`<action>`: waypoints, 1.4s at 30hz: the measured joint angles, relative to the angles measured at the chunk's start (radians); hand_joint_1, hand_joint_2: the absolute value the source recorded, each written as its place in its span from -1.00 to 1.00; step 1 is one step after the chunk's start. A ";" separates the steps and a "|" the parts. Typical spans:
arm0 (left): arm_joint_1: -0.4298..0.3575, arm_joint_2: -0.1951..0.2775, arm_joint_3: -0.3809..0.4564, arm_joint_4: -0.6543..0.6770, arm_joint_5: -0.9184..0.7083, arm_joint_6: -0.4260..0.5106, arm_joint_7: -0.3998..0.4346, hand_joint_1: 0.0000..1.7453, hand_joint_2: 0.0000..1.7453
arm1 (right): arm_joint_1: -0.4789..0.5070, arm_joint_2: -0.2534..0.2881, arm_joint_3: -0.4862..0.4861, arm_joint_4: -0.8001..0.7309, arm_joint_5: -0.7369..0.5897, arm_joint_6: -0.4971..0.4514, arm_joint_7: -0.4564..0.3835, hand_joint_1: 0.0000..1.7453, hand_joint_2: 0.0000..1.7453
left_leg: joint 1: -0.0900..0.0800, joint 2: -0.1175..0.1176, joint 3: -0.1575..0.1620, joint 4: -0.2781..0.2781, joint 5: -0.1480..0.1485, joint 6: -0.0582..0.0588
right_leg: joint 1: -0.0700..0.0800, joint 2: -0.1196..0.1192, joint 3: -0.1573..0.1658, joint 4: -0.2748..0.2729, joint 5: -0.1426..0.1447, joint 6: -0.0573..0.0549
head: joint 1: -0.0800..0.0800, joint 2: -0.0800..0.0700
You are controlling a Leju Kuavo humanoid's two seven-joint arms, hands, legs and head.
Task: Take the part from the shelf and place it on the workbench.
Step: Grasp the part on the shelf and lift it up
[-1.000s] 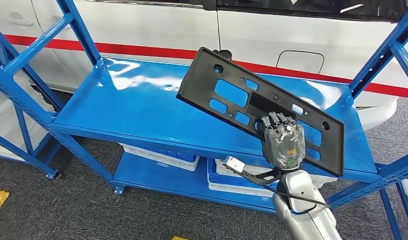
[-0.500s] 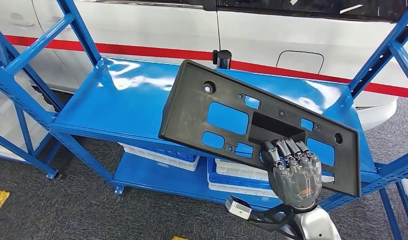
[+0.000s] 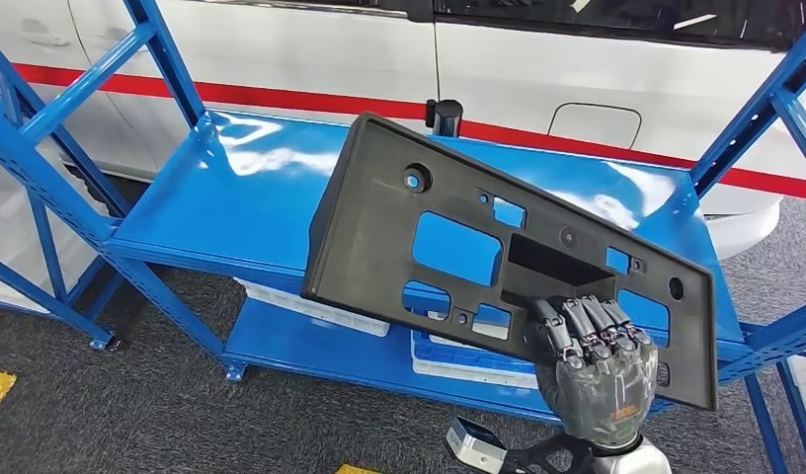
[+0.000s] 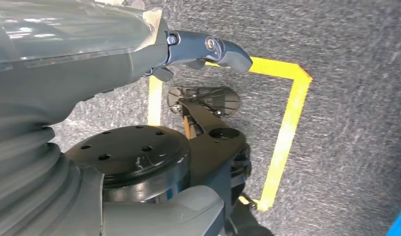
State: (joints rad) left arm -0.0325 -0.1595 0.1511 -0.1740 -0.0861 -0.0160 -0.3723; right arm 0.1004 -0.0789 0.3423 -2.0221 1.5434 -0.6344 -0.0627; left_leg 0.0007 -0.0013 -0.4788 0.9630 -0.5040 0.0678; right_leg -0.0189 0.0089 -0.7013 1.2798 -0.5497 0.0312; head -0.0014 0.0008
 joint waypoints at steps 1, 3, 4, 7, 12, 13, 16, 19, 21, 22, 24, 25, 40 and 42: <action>0.000 -0.001 0.000 0.000 -0.003 0.003 -0.011 -1.00 1.00 | 0.007 0.000 0.000 -0.009 -0.002 0.000 -0.002 1.00 1.00 | 0.003 -0.001 0.002 0.002 -0.002 -0.004 | -0.005 -0.001 0.025 -0.045 0.023 0.013 | 0.000 0.000; -0.002 -0.002 0.000 0.000 -0.012 0.023 -0.031 -1.00 1.00 | 0.018 0.000 0.001 -0.027 -0.017 0.000 -0.016 1.00 1.00 | 0.007 -0.002 0.001 0.010 -0.011 -0.019 | -0.012 -0.005 0.100 -0.184 0.070 0.034 | 0.002 0.000; -0.005 -0.004 -0.001 -0.001 -0.013 0.038 -0.036 -1.00 1.00 | 0.020 0.000 0.003 -0.033 -0.033 0.000 -0.030 1.00 1.00 | 0.007 -0.003 -0.002 0.015 -0.015 -0.027 | -0.011 -0.004 0.126 -0.228 0.082 0.037 | 0.004 0.000; -0.045 -0.004 0.004 -0.002 -0.015 0.065 -0.005 -1.00 1.00 | 0.020 0.009 0.013 -0.034 -0.077 0.000 -0.097 1.00 1.00 | 0.003 -0.006 -0.011 0.027 -0.019 -0.044 | -0.007 0.001 0.131 -0.251 0.078 0.015 | 0.003 0.000; -0.127 0.001 -0.001 -0.008 -0.050 0.048 0.042 -1.00 1.00 | 0.064 0.037 0.013 -0.068 -0.071 0.000 -0.115 1.00 1.00 | 0.010 -0.002 -0.089 0.204 -0.132 -0.065 | -0.007 -0.007 0.120 -0.254 0.085 -0.025 | -0.003 0.000; -0.134 0.001 -0.002 -0.009 -0.053 0.048 0.042 -1.00 1.00 | 0.074 0.040 0.013 -0.074 -0.071 0.000 -0.115 1.00 1.00 | 0.010 -0.002 -0.117 0.269 -0.161 -0.066 | -0.003 -0.008 0.116 -0.254 0.087 -0.030 | -0.002 0.000; -0.142 -0.002 -0.004 -0.011 -0.058 0.049 0.043 -1.00 1.00 | 0.096 0.043 0.012 -0.088 -0.072 0.000 -0.115 1.00 1.00 | 0.009 -0.002 -0.124 0.292 -0.136 -0.056 | 0.009 -0.006 0.109 -0.253 0.094 -0.039 | -0.002 0.000; -0.150 -0.004 -0.006 -0.013 -0.059 0.050 0.042 -1.00 1.00 | 0.105 0.046 0.012 -0.099 -0.073 0.000 -0.116 1.00 1.00 | 0.000 -0.001 -0.025 0.100 -0.048 -0.024 | 0.017 -0.005 0.108 -0.253 0.101 -0.038 | -0.001 0.000; -0.155 -0.004 -0.006 -0.013 -0.059 0.049 0.041 -1.00 1.00 | 0.107 0.048 0.012 -0.103 -0.076 0.000 -0.118 1.00 1.00 | -0.010 0.000 -0.002 0.047 -0.037 -0.015 | 0.014 -0.007 0.105 -0.254 0.108 -0.028 | -0.001 0.000; -0.155 -0.005 -0.007 -0.014 -0.059 0.048 0.040 -1.00 1.00 | 0.109 0.049 0.012 -0.106 -0.080 0.000 -0.123 1.00 1.00 | -0.013 0.001 -0.004 0.042 -0.030 -0.015 | 0.014 -0.009 0.103 -0.255 0.113 -0.021 | -0.002 0.000; -0.156 -0.007 -0.006 -0.014 -0.056 0.042 0.037 -1.00 1.00 | 0.113 0.050 0.011 -0.109 -0.099 0.000 -0.140 1.00 1.00 | -0.010 0.004 -0.007 0.026 -0.012 -0.011 | 0.013 -0.010 0.094 -0.245 0.109 -0.011 | -0.001 0.000; -0.156 -0.008 -0.006 -0.014 -0.053 0.040 0.035 -1.00 1.00 | 0.115 0.050 0.011 -0.110 -0.112 0.000 -0.152 1.00 1.00 | -0.007 0.007 -0.011 0.019 -0.002 -0.008 | 0.015 -0.009 0.082 -0.223 0.091 -0.011 | 0.000 0.000; -0.156 -0.005 0.011 -0.014 -0.014 0.034 0.019 -1.00 1.00 | 0.122 0.077 -0.006 -0.080 -0.169 0.000 -0.242 1.00 1.00 | 0.002 0.009 -0.117 0.073 0.033 -0.056 | -0.011 -0.007 0.187 -0.272 0.040 -0.002 | 0.003 0.000; -0.158 -0.001 0.015 -0.014 -0.010 0.031 0.019 -1.00 1.00 | 0.122 0.082 -0.007 -0.078 -0.168 0.000 -0.243 1.00 1.00 | 0.006 0.004 -0.156 0.169 -0.042 -0.066 | -0.010 -0.009 0.174 -0.272 0.053 -0.026 | 0.000 0.000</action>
State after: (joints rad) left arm -0.1902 -0.1600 0.1656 -0.1884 -0.0966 0.0150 -0.3531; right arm 0.2223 0.0034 0.3356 -2.1005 1.3752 -0.6344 -0.3058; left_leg 0.0064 0.0031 -0.6345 1.1317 -0.5457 0.0018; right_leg -0.0294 0.0003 -0.5275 1.0074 -0.4970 0.0054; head -0.0015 0.0008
